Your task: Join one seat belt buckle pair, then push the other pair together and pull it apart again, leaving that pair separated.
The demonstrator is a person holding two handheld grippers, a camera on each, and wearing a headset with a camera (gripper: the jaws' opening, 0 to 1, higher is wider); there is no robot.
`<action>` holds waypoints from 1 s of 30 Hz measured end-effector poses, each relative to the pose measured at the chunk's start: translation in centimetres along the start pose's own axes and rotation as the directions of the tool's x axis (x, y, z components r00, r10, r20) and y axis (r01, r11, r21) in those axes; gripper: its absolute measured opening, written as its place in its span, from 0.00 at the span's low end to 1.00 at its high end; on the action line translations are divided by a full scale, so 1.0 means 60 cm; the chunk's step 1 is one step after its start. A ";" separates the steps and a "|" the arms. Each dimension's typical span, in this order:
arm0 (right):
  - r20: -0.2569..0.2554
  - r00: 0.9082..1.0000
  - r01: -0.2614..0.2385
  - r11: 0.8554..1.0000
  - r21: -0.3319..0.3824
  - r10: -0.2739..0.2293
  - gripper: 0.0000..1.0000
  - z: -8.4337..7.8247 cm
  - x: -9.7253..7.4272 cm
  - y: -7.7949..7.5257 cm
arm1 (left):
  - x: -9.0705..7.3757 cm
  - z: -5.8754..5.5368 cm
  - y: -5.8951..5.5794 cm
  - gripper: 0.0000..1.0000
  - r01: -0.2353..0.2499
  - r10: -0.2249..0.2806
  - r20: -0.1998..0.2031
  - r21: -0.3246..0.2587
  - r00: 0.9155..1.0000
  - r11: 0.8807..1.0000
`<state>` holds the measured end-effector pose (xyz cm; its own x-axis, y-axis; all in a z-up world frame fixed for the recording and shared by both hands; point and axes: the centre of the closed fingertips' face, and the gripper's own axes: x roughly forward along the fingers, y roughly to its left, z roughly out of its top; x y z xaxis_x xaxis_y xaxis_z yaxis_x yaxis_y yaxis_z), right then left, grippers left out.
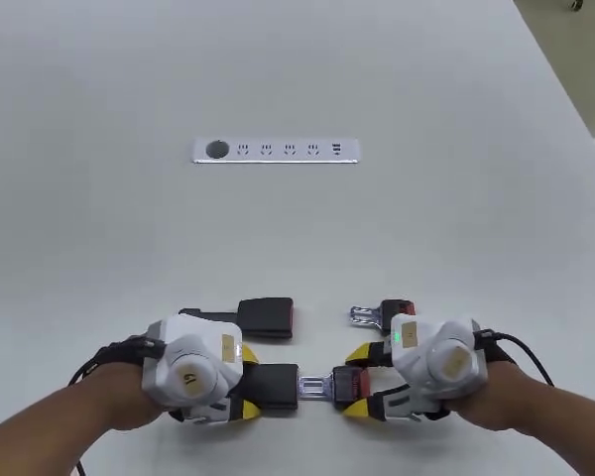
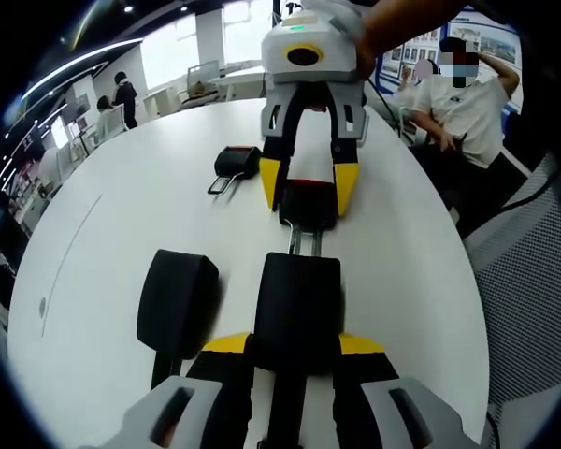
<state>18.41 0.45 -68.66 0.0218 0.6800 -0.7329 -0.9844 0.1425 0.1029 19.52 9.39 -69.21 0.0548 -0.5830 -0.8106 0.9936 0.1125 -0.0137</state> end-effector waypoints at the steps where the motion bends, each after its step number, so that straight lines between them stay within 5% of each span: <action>1: 0.001 1.000 -0.001 1.000 0.000 0.001 0.33 0.001 0.000 0.001 | 0.000 0.000 0.000 0.34 0.000 0.000 -0.001 0.000 1.000 1.000; 30: 0.036 0.999 -0.001 1.000 -0.001 0.001 0.32 0.021 0.019 -0.007 | 0.002 0.003 -0.004 0.33 0.012 -0.012 -0.008 0.024 1.000 1.000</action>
<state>19.05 2.07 -68.69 0.0274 0.7055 -0.7081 -0.9845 0.1416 0.1030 19.28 9.15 -69.21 0.0423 -0.5779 -0.8150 0.9962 0.0861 -0.0094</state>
